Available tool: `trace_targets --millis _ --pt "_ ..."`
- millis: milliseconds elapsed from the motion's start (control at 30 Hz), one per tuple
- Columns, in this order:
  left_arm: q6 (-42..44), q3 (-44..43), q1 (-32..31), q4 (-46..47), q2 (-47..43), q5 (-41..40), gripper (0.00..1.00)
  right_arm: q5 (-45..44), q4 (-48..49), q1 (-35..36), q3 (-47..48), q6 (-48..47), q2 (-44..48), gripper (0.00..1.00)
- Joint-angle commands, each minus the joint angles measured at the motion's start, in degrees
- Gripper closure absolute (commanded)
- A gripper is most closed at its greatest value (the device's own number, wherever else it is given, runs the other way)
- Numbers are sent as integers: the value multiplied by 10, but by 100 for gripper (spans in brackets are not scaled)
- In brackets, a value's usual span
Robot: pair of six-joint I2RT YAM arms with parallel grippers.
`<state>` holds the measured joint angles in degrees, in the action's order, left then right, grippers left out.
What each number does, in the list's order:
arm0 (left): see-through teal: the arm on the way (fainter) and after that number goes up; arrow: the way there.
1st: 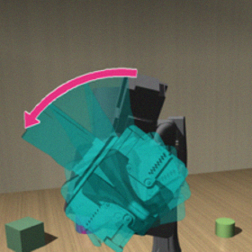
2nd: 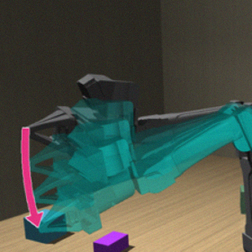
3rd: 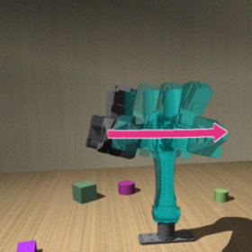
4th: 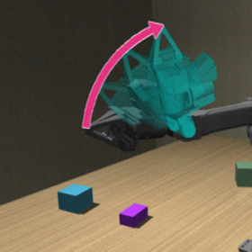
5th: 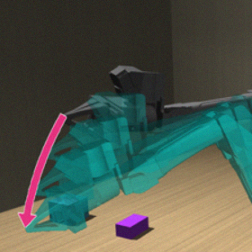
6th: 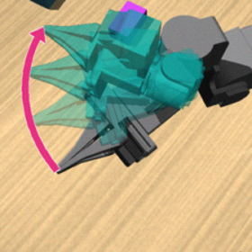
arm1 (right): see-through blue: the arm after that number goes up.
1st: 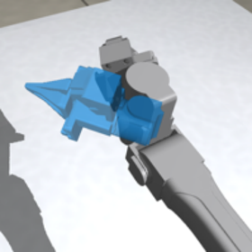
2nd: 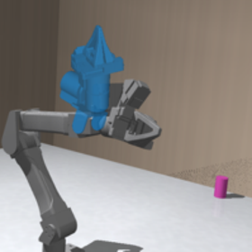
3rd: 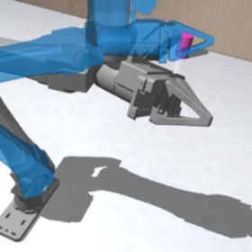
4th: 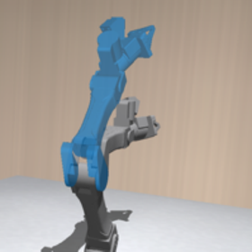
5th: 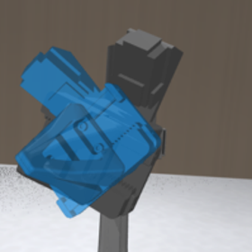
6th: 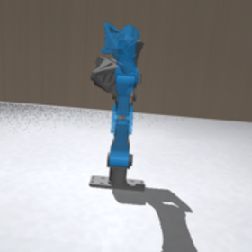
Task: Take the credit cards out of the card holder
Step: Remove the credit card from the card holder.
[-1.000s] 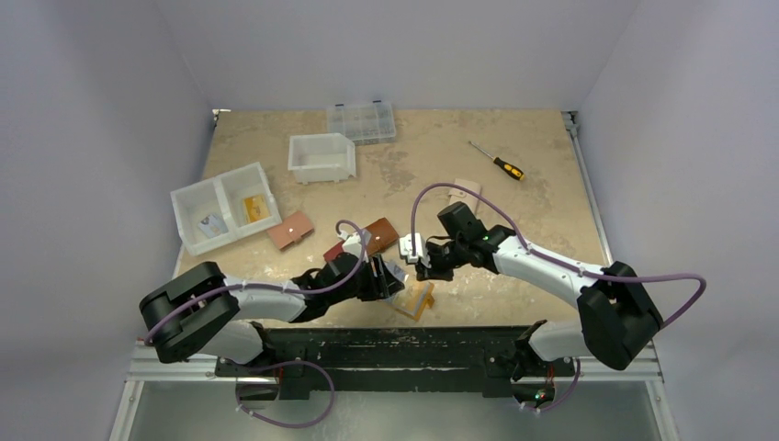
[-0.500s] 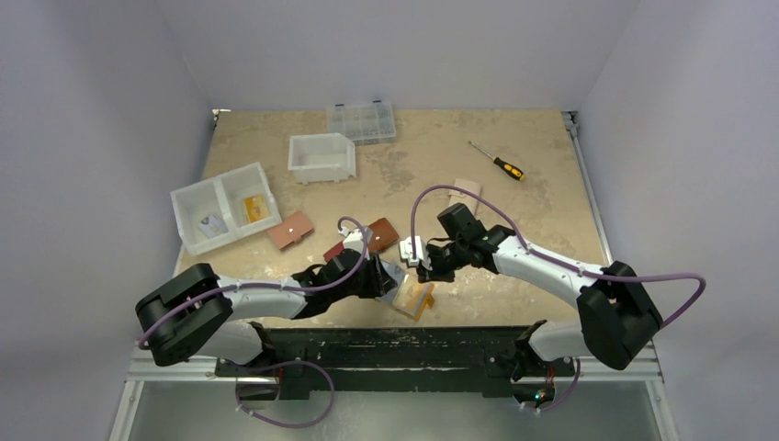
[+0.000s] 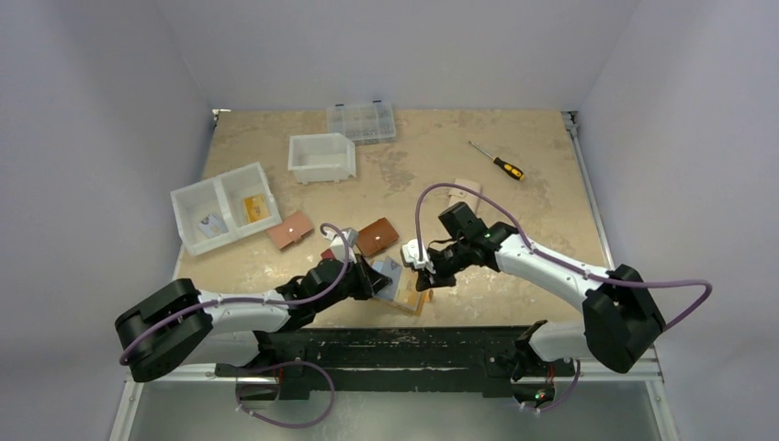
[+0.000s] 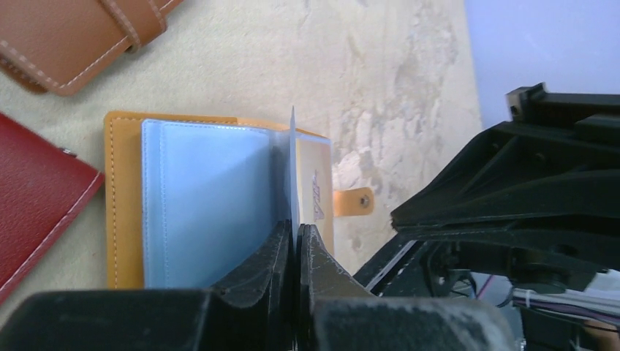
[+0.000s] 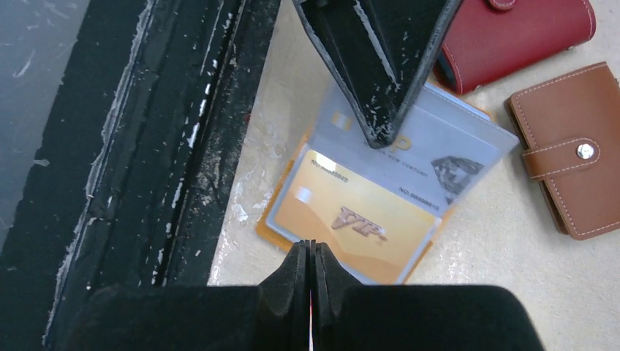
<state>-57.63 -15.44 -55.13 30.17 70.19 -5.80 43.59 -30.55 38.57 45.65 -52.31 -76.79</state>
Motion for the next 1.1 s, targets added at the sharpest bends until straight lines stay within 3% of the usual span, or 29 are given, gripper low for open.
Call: trace_targets --millis 0,200,667,1067 --pt "-21 10 2 155 -17 7 100 56 -9 -3 28 5 16 93" --pt "-28 34 -1 276 0 29 100 101 1 -35 53 71 -3 89" --pt "9 70 -24 416 9 15 100 226 37 -109 53 193 -3 70" --pt "68 61 -48 471 21 2 100 332 67 -140 57 293 -40 67"
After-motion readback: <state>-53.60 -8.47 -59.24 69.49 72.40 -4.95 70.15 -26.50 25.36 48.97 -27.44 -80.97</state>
